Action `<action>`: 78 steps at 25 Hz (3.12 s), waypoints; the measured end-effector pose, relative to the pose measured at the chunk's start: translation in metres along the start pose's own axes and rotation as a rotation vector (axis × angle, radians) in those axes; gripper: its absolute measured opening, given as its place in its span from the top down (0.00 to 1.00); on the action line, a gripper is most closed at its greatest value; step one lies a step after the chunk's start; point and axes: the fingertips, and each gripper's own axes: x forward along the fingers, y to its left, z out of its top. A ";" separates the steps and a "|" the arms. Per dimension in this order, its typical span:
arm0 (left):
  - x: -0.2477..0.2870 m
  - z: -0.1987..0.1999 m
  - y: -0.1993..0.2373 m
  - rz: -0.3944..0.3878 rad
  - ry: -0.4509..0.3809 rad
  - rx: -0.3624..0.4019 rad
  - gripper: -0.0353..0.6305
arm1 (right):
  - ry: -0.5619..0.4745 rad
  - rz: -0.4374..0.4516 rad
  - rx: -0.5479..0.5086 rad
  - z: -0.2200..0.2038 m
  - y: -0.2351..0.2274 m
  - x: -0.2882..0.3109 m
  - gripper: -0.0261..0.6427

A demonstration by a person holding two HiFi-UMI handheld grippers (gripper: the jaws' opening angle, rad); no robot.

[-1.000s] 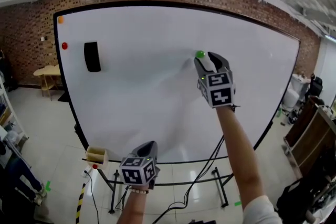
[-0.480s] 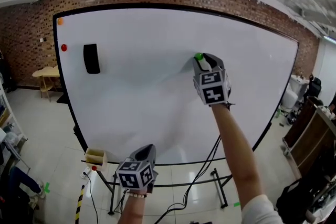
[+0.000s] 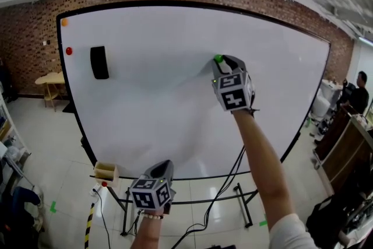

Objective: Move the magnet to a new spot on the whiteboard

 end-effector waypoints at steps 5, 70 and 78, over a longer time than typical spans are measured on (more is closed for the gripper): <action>-0.006 -0.010 -0.007 -0.008 0.014 0.003 0.95 | -0.067 0.017 0.040 0.009 0.001 -0.039 0.77; -0.012 -0.032 -0.033 0.010 0.042 0.075 0.95 | 0.081 0.206 0.499 -0.177 0.060 -0.254 0.77; -0.015 -0.033 -0.026 0.018 0.035 0.055 0.95 | -0.027 0.201 0.332 -0.097 0.018 -0.195 0.77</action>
